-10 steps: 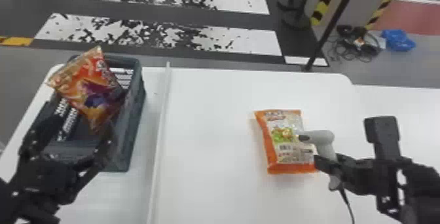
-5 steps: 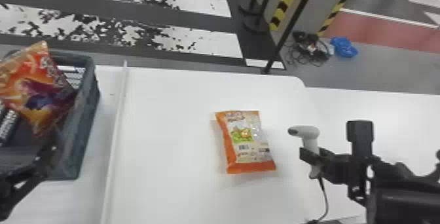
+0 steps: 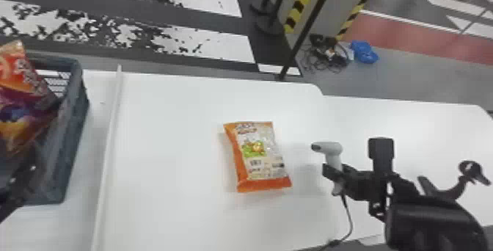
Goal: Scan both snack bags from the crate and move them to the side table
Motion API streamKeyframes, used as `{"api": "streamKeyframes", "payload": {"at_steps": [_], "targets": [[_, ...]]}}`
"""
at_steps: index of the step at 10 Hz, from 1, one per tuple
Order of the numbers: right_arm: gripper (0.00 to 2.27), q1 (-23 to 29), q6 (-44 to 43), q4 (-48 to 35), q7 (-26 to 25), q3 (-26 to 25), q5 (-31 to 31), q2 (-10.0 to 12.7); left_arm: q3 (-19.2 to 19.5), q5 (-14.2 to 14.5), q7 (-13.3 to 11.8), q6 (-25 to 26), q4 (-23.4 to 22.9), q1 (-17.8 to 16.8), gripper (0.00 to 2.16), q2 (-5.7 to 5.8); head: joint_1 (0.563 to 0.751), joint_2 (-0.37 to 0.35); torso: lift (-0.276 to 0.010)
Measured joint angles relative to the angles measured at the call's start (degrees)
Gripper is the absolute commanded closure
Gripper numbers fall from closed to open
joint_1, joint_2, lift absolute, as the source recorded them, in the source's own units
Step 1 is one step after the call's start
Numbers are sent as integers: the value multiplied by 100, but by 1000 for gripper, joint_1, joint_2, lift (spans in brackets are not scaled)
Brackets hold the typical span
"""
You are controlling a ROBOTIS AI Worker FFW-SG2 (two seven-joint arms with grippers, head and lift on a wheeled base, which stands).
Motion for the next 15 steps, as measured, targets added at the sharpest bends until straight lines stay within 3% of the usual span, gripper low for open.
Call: {"api": "streamKeyframes", "payload": {"at_steps": [7,9,11,12,13,15], "targets": [[2243,-158,-356,737,-104,198,195,-83,-5,0,0,0,25,-7,90,6,695,-350,-75],[2138,-159,-372,744,-128,219,201,-83,-5,0,0,-3,25,-8,90,4,695,-350,-75],[1598,-159,-389,756,-132,235,201,-80,-5,0,-6,-12,24,-8,90,2,695,-350,-75],[782,-157,-399,756,-157,238,172,-70,-5,-2,-9,-11,20,-7,90,1,695,-350,-75],[151,-141,-402,753,-196,239,121,-58,-5,-6,-9,-11,17,-5,90,0,695,-350,-75],[97,-98,-371,683,-236,224,79,-40,-5,-8,-9,-9,16,1,90,0,695,-350,-75]]}}
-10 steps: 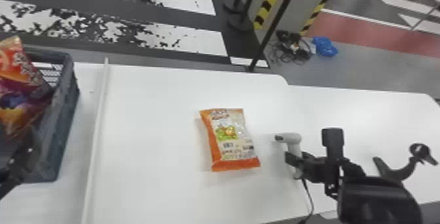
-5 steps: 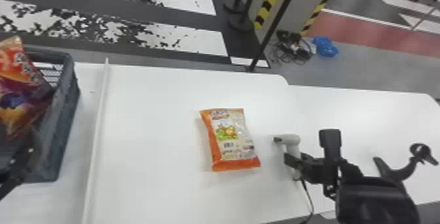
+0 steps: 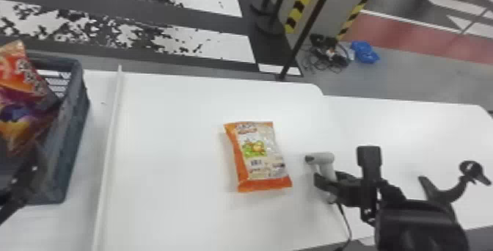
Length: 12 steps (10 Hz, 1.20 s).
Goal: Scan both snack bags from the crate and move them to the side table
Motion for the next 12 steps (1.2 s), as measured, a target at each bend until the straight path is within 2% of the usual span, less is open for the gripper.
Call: {"api": "streamKeyframes", "payload": {"at_steps": [3,5,6,8,10,12], "targets": [[103,199,203,-495,-72,-181,-68,105,0,0,0,0,-5,0,90,0,695,-350,-75],[110,439,505,-1104,-48,-487,-382,177,0,0,0,-2,-4,0,90,-2,695,-350,-75],[120,539,661,-1387,103,-649,-641,217,0,0,0,-2,-1,0,90,-7,695,-350,-75],[124,614,1032,-1758,712,-925,-1315,278,0,-1,0,3,0,0,90,-9,695,-350,-75],[124,577,1330,-1901,1206,-901,-1674,281,0,-5,0,-1,0,0,90,-9,695,-309,-75],[124,460,1494,-1883,1352,-652,-1731,247,0,-9,0,1,0,0,90,-9,695,-272,-75]]}}
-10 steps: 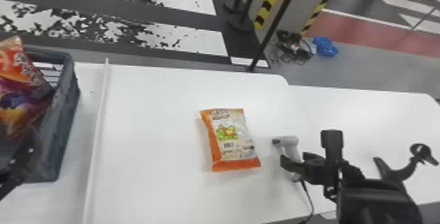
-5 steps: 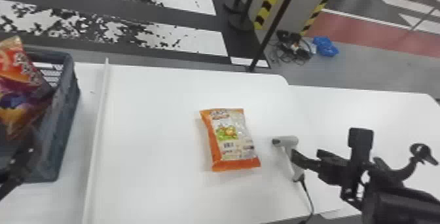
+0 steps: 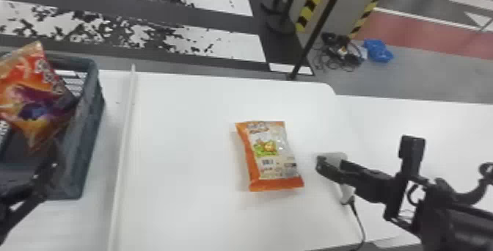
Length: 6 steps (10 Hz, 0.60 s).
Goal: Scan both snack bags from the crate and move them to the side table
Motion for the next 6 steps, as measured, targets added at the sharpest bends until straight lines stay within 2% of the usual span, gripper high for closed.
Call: {"api": "streamKeyframes", "payload": {"at_steps": [3,6], "targets": [[124,-207,116,322,125,590,235,-105,-8,0,0,-1,0,0,90,0,695,-207,-75],[124,-516,90,886,187,1085,540,-248,-8,0,0,2,9,0,90,0,695,-180,-75]]}}
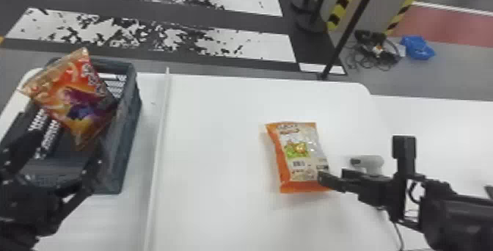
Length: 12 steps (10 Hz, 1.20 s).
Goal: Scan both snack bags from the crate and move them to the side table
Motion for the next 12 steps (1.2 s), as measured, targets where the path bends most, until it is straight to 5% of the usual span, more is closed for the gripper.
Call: {"api": "streamKeyframes", "payload": {"at_steps": [4,5,6,8,12], "targets": [[157,-435,-401,787,285,309,147,-227,0,-9,0,-2,9,0,90,0,695,-172,-75],[343,-509,-493,940,367,376,184,-256,0,-10,0,-2,9,0,90,0,695,-168,-75],[647,-575,-566,1082,513,427,251,-275,0,-15,0,-5,9,0,90,0,695,-162,-75],[2253,-650,-688,1255,779,530,531,-305,0,-17,0,0,9,0,90,0,695,-157,-75],[2253,-468,-381,892,824,271,431,-279,0,-18,0,3,9,0,90,0,695,-171,-75]]}}
